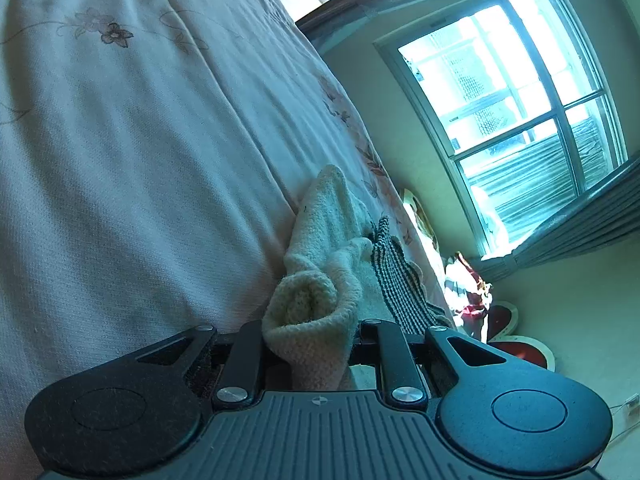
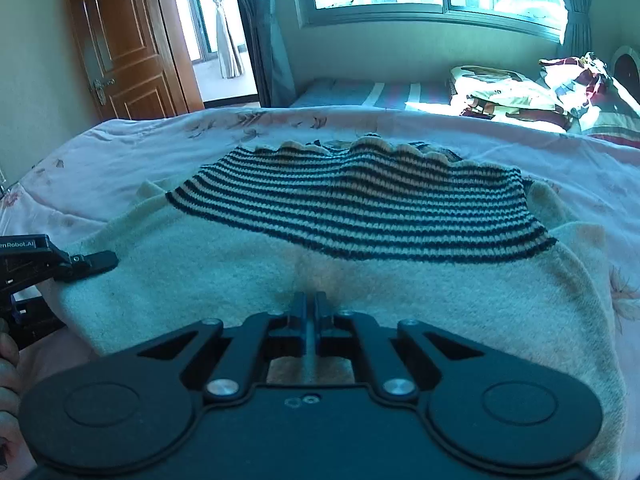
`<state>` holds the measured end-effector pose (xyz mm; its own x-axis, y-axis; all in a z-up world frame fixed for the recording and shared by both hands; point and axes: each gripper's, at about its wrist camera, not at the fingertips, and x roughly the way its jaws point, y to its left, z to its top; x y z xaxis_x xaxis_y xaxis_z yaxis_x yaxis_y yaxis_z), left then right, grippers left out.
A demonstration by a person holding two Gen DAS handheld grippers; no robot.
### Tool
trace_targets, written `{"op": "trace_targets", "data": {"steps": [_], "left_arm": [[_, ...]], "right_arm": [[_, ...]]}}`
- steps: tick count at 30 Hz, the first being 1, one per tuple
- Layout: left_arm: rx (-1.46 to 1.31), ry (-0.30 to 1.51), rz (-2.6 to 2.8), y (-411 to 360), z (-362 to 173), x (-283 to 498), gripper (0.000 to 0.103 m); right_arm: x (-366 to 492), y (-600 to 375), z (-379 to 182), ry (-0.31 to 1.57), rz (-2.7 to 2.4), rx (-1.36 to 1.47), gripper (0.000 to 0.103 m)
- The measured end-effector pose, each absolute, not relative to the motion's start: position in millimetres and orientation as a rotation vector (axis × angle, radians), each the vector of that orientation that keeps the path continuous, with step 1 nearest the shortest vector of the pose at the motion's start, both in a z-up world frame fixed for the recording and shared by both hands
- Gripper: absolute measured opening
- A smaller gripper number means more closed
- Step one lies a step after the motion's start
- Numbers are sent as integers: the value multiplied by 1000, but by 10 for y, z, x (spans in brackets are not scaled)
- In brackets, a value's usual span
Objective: Fold small clothes
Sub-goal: 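Grasp one side edge of the folded sweater with the left gripper, then fold the held side over the middle with the left gripper and release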
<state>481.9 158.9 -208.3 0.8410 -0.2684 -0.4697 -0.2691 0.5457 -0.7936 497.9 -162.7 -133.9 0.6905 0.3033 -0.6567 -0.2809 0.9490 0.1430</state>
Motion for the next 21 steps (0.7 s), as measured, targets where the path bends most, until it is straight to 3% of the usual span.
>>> {"op": "trace_targets", "data": {"steps": [7,13,16,18,19,20,21], "left_arm": [[-893,475,-222,1239,-1362,4914,17],[-651,606,-409,337,-834,5279,17],[-503,718,-440,-183,-915,5386,18],[-430,789,-494,-536,-1063,5407,18],[-404,808,-510,-656,-1131,5400,18],[-368,839,-518,-802,-1216,5382,19],[-332,855,-514,-912,-1265,5353,23]], "right_arm": [[4965,-1766,-1396,726,337,130,1],[5070,-2171,-1424,777,351,435,0],[4977,-2854,-1491,743,284,767,24],[4829,-3359,-1552,717,271,960,30],[4746,-3546,-1543,700,270,1004,44],[4674,-3684,-1511,692,258,1016,71],[4611,-3795,-1476,685,251,1019,80]]}}
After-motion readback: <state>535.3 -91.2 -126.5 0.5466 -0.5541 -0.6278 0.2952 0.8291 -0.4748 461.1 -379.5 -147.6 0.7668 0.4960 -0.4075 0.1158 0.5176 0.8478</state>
